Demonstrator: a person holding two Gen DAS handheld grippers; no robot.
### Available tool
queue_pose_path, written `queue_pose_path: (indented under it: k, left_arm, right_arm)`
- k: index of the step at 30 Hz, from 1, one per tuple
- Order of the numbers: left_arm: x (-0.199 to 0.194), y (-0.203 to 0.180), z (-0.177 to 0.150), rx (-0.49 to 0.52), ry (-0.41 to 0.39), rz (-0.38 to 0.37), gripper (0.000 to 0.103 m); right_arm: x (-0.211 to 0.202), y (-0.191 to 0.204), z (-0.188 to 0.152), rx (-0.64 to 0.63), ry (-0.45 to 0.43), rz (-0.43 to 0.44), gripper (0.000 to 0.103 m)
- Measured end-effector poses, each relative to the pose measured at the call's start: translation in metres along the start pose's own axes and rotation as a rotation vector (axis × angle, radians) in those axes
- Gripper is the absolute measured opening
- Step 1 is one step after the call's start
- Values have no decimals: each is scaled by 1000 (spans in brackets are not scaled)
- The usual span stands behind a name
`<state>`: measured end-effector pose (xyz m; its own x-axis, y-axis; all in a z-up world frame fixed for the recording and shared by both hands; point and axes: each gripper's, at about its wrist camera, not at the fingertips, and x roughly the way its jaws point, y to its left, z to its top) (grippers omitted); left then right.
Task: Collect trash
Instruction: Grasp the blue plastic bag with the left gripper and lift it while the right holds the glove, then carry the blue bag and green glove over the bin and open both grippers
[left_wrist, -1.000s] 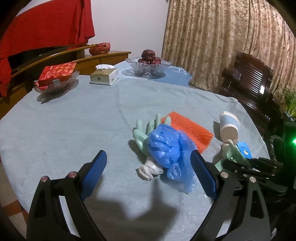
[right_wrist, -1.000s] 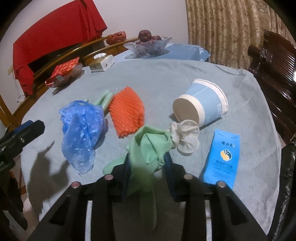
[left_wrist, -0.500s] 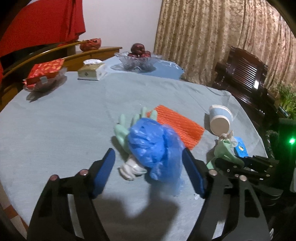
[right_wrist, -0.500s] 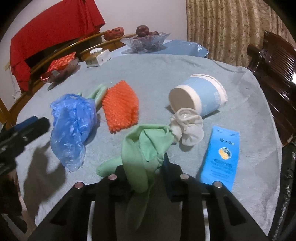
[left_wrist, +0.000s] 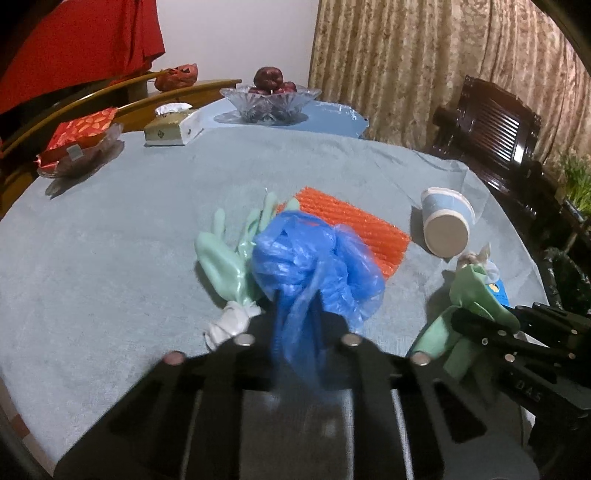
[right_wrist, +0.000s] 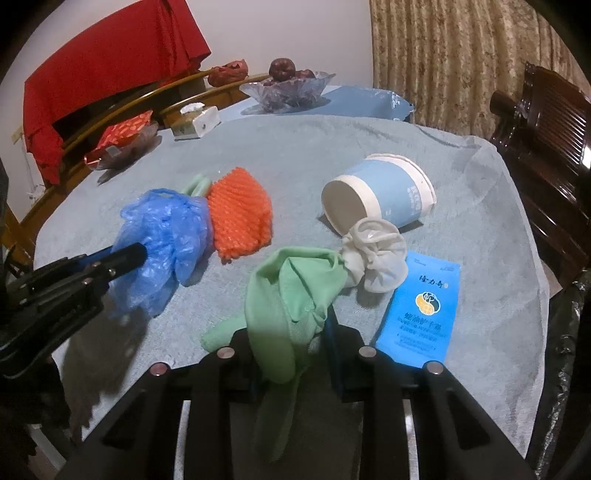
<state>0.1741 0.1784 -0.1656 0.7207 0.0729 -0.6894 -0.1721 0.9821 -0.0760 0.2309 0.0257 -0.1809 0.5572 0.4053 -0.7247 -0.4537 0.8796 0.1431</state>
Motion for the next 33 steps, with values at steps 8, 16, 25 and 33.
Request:
queue_pose_path:
  k: [8,16,25,33]
  left_arm:
    - [-28,-6,1,8,-41,-45,1]
    - [-24,-8,-10,8,16,-60,6]
    - [-8,-12,-9,2,35,-53,53]
    - [-4,-14,-14,8,37,-68,23]
  right_arm:
    - [-18,3,7,-9,-45,15,28]
    - [-18,2,5,-13,-34,8,28]
    - [-13,-4,3,4,-28,5,28]
    - [-13,-6,1,9,-23,2,28]
